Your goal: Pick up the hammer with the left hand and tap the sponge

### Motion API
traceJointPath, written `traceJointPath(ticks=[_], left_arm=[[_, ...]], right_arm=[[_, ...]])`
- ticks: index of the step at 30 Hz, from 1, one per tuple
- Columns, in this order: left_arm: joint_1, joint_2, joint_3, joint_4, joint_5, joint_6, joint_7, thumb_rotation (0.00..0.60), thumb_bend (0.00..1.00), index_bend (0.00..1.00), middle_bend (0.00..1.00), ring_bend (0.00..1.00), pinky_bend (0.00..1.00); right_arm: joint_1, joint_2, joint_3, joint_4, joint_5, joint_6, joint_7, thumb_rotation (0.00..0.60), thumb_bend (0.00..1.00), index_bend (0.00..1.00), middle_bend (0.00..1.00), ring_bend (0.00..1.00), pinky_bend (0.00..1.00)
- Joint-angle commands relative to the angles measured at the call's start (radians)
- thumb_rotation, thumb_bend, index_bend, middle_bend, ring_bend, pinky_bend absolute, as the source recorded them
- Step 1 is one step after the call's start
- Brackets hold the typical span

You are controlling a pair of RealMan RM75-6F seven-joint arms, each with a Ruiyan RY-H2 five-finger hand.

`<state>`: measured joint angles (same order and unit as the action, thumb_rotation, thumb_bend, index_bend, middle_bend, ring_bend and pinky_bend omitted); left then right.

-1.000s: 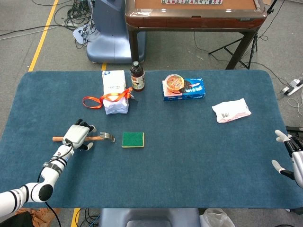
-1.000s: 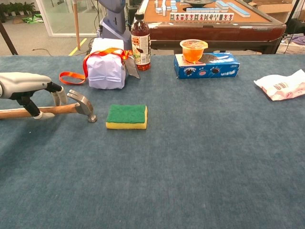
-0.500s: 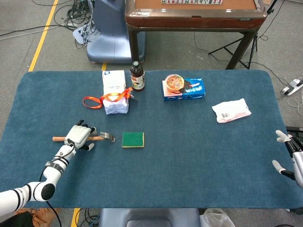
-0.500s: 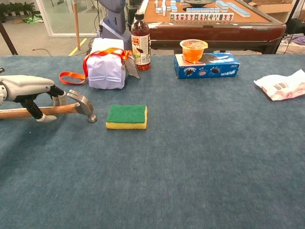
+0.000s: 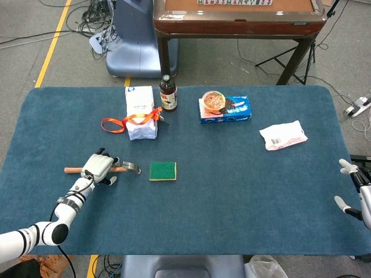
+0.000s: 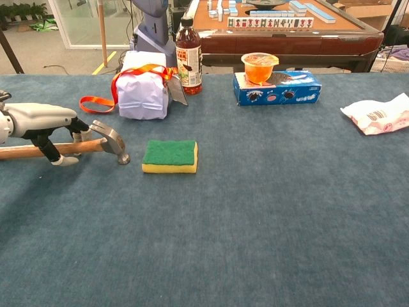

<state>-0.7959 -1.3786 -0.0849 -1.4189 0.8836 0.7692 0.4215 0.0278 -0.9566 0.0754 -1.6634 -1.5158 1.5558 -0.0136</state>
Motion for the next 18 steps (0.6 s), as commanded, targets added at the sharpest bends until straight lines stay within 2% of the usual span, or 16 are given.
traceJointPath(ticks=[1, 9, 18], left_arm=[[-0.003, 0.001, 0.004, -0.001, -0.001, -0.002, 0.001, 0.6, 0.35, 0.37, 0.41, 0.24, 0.04], [-0.01, -0.001, 0.012, 0.007, -0.008, -0.009, -0.003, 0.6, 0.42, 0.38, 0.42, 0.25, 0.04], [-0.018, 0.008, 0.025, -0.012, -0.011, -0.011, 0.002, 0.6, 0.45, 0.38, 0.42, 0.25, 0.04]], right_arm=[[0.0, -0.001, 0.0, 0.001, 0.0, -0.001, 0.0, 0.6, 0.19, 0.17, 0.33, 0.23, 0.31], [-0.004, -0.001, 0.0, 0.0, 0.003, 0.003, 0.001, 0.6, 0.19, 0.17, 0.33, 0.23, 0.31], [-0.003, 0.001, 0.002, -0.005, 0.003, 0.001, -0.002, 0.6, 0.19, 0.17, 0.33, 0.23, 0.3]])
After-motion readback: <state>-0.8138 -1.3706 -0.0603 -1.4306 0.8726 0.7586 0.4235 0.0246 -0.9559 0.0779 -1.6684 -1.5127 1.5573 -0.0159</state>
